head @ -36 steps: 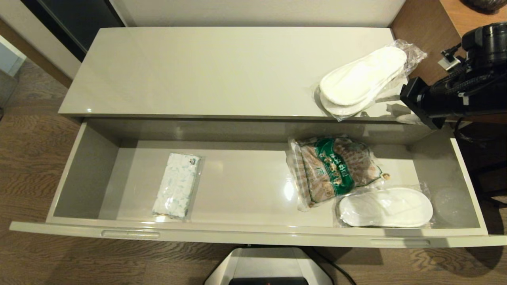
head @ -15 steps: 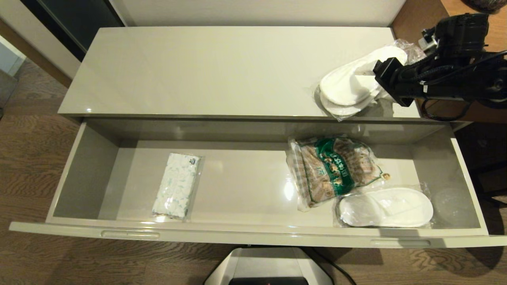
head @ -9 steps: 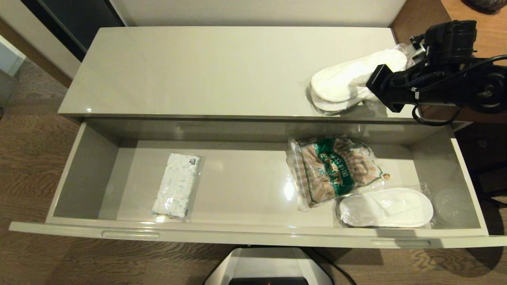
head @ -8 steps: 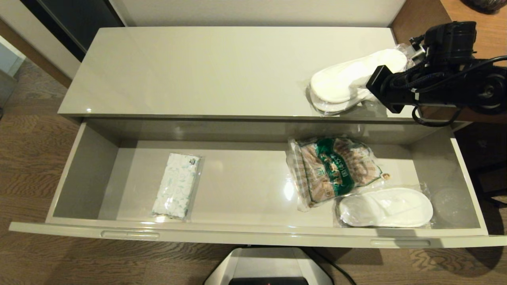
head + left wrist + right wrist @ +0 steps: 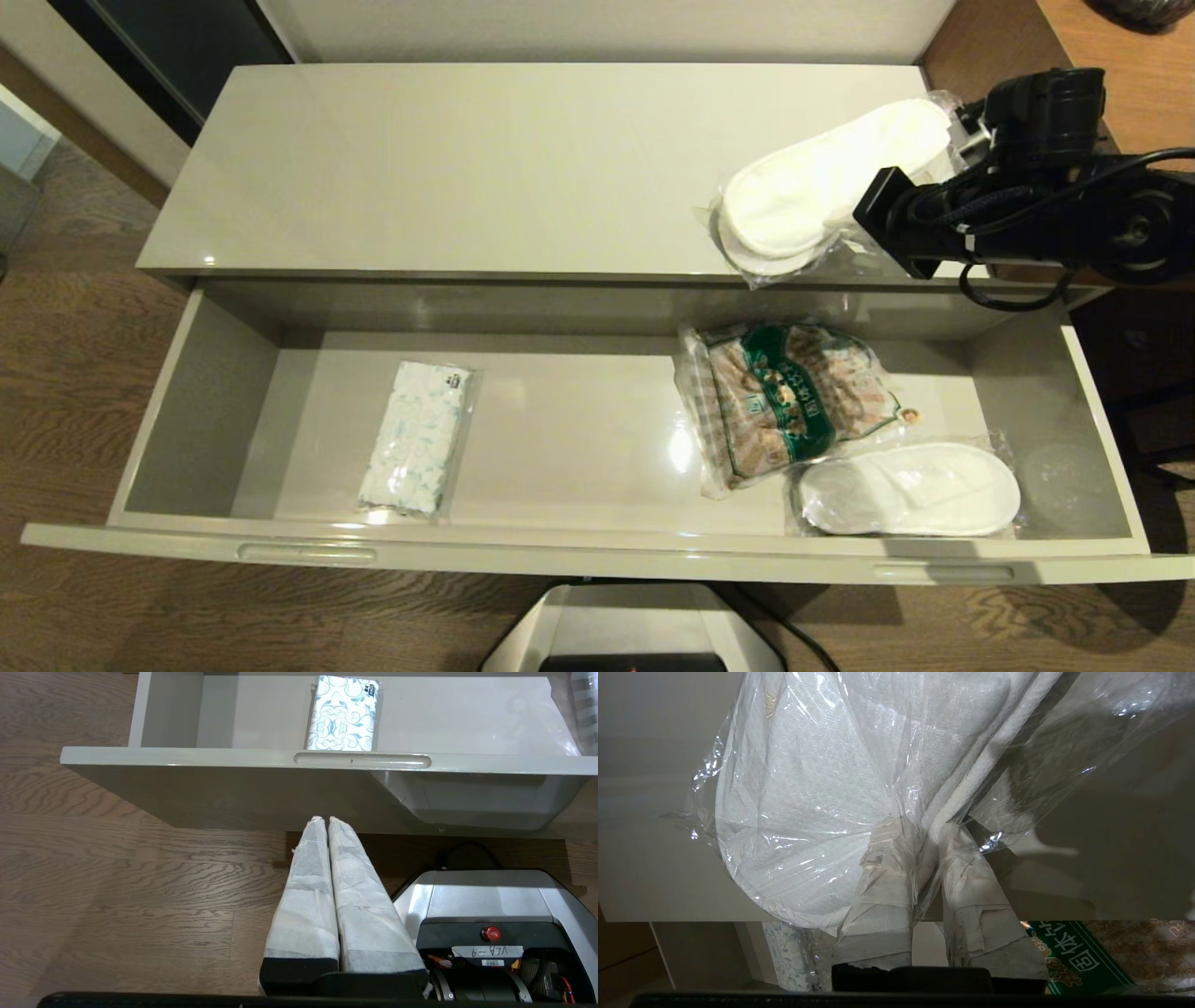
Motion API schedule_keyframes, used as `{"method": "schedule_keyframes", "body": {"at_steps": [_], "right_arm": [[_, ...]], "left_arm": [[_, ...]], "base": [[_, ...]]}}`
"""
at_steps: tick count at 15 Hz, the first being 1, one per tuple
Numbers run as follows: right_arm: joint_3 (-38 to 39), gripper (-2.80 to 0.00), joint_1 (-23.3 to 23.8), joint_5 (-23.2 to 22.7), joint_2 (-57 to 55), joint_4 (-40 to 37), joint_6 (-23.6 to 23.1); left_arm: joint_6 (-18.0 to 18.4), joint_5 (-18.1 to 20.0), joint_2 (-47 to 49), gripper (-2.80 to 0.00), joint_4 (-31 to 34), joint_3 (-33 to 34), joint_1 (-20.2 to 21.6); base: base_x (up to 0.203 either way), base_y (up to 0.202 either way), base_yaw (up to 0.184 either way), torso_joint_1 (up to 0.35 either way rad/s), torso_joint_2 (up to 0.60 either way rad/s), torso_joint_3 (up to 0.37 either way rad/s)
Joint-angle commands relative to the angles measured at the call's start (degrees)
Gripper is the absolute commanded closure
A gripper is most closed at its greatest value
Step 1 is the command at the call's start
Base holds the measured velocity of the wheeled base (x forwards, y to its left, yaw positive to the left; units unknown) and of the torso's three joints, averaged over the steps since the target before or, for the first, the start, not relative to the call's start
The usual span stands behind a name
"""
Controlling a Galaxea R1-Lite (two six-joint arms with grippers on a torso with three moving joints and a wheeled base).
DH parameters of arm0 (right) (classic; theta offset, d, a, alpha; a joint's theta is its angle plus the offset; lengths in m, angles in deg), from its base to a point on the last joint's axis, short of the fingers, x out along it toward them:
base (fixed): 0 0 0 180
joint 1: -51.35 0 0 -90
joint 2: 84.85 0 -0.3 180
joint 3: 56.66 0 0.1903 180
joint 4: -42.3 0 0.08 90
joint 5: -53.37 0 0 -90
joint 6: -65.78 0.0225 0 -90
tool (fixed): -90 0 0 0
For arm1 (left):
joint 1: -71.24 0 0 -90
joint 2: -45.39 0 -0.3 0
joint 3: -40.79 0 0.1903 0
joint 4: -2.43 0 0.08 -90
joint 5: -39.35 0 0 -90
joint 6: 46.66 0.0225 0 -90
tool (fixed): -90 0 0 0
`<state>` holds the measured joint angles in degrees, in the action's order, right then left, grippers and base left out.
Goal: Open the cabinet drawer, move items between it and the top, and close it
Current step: Pick up the disposable slippers on the table, then put the disposable slippers in the drawer
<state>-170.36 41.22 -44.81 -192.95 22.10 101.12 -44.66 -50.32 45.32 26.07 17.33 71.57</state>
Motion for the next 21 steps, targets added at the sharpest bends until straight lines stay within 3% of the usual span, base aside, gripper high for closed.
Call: {"method": "schedule_keyframes", "body": {"at_steps": [1, 4, 7, 12, 15, 19, 21], "right_arm": [[0.8, 0.00, -0.3, -0.1, 0.4, 0.0, 0.3], [2.4, 0.00, -1.1, -0.7, 7.2, -2.6, 1.0], [5.1, 0.00, -1.5, -1.5, 17.1, -12.0, 1.2], [17.9, 0.00, -1.6, -0.7, 32.0, -25.1, 1.3], [26.9, 0.00, -1.9, 3.5, 42.9, -33.5, 1.9], [41.2, 0.00, -2.0, 10.6, 50.7, -35.7, 2.5], [41.9, 0.00, -2.0, 11.3, 52.1, -35.7, 2.5]], "left_arm": [[0.0, 0.0, 0.1, 0.00, 0.0, 0.0, 0.0], [0.0, 0.0, 0.1, 0.00, 0.0, 0.0, 0.0], [0.0, 0.1, 0.1, 0.00, 0.0, 0.0, 0.0], [0.0, 0.0, 0.1, 0.00, 0.0, 0.0, 0.0], [0.0, 0.0, 0.1, 0.00, 0.0, 0.0, 0.0], [0.0, 0.0, 0.1, 0.00, 0.0, 0.0, 0.0], [0.0, 0.0, 0.1, 0.00, 0.0, 0.0, 0.0]], "base": [[0.000, 0.000, 0.000, 0.000, 0.00, 0.000], [0.000, 0.000, 0.000, 0.000, 0.00, 0.000], [0.000, 0.000, 0.000, 0.000, 0.00, 0.000], [0.000, 0.000, 0.000, 0.000, 0.00, 0.000], [0.000, 0.000, 0.000, 0.000, 0.00, 0.000], [0.000, 0.000, 0.000, 0.000, 0.00, 0.000], [0.000, 0.000, 0.000, 0.000, 0.00, 0.000]]}}
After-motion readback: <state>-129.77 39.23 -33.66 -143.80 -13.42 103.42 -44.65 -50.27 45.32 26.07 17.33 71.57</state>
